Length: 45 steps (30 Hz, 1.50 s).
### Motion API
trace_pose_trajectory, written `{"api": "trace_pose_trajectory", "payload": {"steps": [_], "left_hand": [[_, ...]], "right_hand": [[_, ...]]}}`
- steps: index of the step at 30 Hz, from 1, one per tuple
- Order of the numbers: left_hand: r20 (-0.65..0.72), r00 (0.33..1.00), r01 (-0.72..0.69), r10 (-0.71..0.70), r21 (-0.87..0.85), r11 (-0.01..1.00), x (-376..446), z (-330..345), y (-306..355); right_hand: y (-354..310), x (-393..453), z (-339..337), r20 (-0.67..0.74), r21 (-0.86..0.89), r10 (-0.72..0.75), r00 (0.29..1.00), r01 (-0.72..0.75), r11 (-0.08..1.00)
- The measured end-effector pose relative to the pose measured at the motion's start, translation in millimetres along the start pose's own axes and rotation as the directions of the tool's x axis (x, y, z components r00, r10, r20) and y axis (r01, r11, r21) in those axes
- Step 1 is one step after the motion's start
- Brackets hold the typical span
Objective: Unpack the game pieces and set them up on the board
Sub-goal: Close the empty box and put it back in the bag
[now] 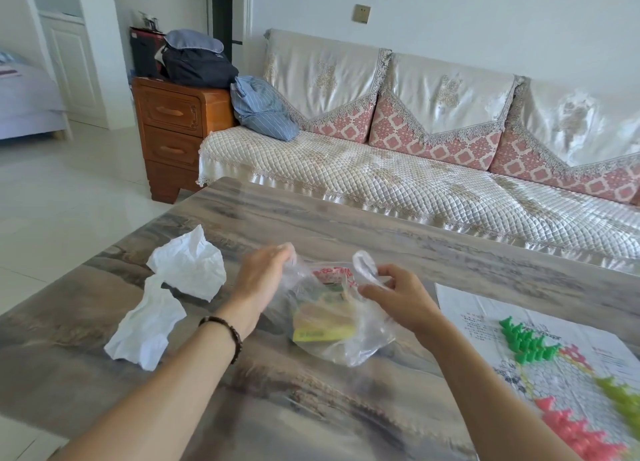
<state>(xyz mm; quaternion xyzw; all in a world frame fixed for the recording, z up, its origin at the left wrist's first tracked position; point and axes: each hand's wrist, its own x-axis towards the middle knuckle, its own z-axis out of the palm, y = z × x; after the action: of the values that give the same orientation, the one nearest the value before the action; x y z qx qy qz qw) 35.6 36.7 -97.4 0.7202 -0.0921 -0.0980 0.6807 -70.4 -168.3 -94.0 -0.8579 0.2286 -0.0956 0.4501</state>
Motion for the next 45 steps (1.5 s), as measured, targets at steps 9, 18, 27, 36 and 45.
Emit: {"api": "trace_pose_trajectory", "payload": {"steps": [9,18,27,36,45], "left_hand": [[0.169,0.984,-0.131,0.052,0.505,0.853,2,10,-42],[0.329,0.944,-0.167,0.015,0.441,0.882,7,-15,-48],[0.448,0.893,-0.296,0.037,0.526,0.797,1,-31,-58],[0.533,0.846,-0.422,0.007,0.662,0.619,-4,-34,-68],[0.561,0.819,-0.544,0.12,0.694,0.471,-12,-27,-78]], "right_hand": [[16,10,32,0.11,-0.114,0.028,0.994,-0.015,0.993],[-26,9,36,0.294,-0.673,-0.541,0.788,0.573,0.468],[-35,38,62,0.524,-0.704,0.0,0.852,0.433,0.562],[-37,43,55,0.583,-0.652,0.132,0.802,0.365,0.664],[-25,36,52,0.546,-0.619,0.184,0.818,0.245,0.747]]}}
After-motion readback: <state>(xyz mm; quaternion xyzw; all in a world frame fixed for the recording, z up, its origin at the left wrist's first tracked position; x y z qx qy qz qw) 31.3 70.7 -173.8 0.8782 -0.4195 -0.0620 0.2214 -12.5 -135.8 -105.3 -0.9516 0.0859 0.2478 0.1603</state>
